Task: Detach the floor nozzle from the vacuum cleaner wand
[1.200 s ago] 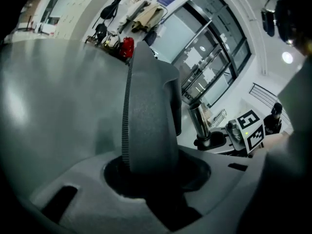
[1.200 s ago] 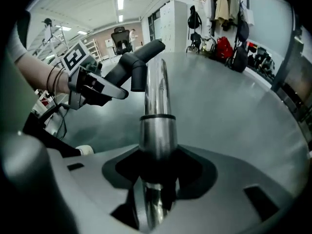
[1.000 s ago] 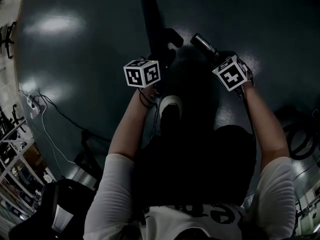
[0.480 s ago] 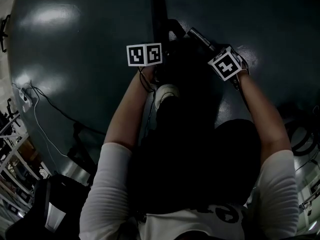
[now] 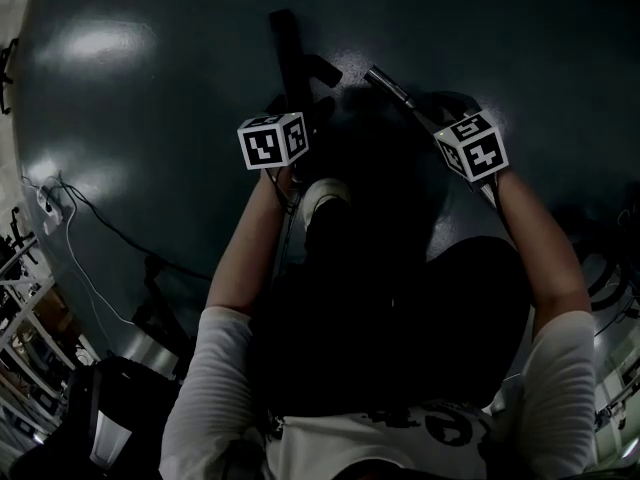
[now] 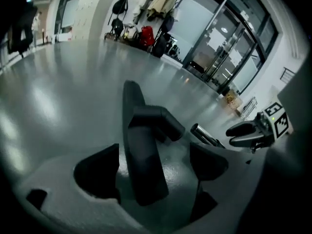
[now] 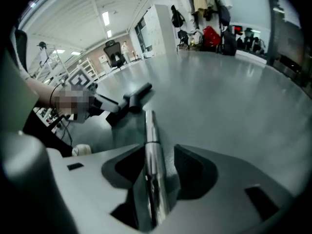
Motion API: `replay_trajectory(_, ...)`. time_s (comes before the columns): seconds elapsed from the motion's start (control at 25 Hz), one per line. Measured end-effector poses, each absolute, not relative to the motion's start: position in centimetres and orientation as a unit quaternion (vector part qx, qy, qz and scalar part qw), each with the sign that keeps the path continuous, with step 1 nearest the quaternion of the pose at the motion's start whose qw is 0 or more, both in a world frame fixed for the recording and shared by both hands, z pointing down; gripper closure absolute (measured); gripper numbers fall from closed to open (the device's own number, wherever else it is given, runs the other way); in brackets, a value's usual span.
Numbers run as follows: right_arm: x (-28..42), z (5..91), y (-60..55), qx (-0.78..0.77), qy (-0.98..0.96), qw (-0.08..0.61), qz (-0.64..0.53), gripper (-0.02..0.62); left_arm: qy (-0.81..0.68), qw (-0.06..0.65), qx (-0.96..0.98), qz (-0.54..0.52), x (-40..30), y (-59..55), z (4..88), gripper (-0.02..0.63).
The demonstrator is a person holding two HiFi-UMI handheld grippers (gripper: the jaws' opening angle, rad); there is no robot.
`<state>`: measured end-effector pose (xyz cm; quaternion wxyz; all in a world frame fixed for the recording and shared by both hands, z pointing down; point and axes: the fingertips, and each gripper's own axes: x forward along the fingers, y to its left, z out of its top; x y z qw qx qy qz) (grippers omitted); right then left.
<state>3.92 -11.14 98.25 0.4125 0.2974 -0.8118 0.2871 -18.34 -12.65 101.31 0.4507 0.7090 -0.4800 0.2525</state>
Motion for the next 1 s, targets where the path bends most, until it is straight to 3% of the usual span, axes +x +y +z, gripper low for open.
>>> replay_trajectory(0.12, 4.7, 95.5, -14.0, 0.364, -0.807, 0.364, 0.289, 0.413, -0.577, 0.362, 0.699, 0.22, -21.1, -14.7, 97.7, 0.167)
replay_trajectory(0.24, 5.1, 93.1, -15.6, 0.412, -0.793, 0.339, 0.294, 0.413, -0.621, 0.323, 0.689, 0.19, -22.2, -15.8, 93.4, 0.195)
replay_trajectory(0.28, 5.5, 91.8, -15.9, 0.425, -0.789, 0.337, 0.289, 0.427, -0.627, 0.32, 0.685, 0.188, -22.2, -15.9, 91.7, 0.28)
replay_trajectory(0.36, 6.5, 88.2, -16.8, 0.456, -0.782, 0.323, 0.275, 0.591, -0.64, 0.307, 0.677, 0.194, -21.9, -16.5, 87.5, 0.473)
replay_trajectory(0.4, 6.7, 85.9, -17.1, 0.467, -0.784, 0.308, 0.269, 0.591, -0.646, 0.296, 0.675, 0.198, -21.7, -17.0, 85.2, 0.513)
replay_trajectory(0.48, 6.4, 80.7, -17.0, 0.474, -0.796, 0.276, 0.256, 0.591, -0.649, 0.278, 0.679, 0.203, -21.1, -17.4, 80.3, 0.524)
replay_trajectory(0.56, 5.9, 74.7, -15.7, 0.469, -0.808, 0.261, 0.242, 0.591, -0.639, 0.275, 0.687, 0.209, -20.0, -16.5, 74.8, 0.601)
replay_trajectory(0.84, 4.9, 48.8, -7.9, 0.454, -0.839, 0.262, 0.145, 0.592, -0.597, 0.29, 0.735, 0.141, -15.1, -9.5, 50.2, 0.601)
replay_trajectory(1.0, 6.8, 33.6, -3.2, 0.483, -0.83, 0.228, 0.162, 0.592, -0.593, 0.283, 0.749, 0.09, -12.9, -3.7, 34.7, 0.601)
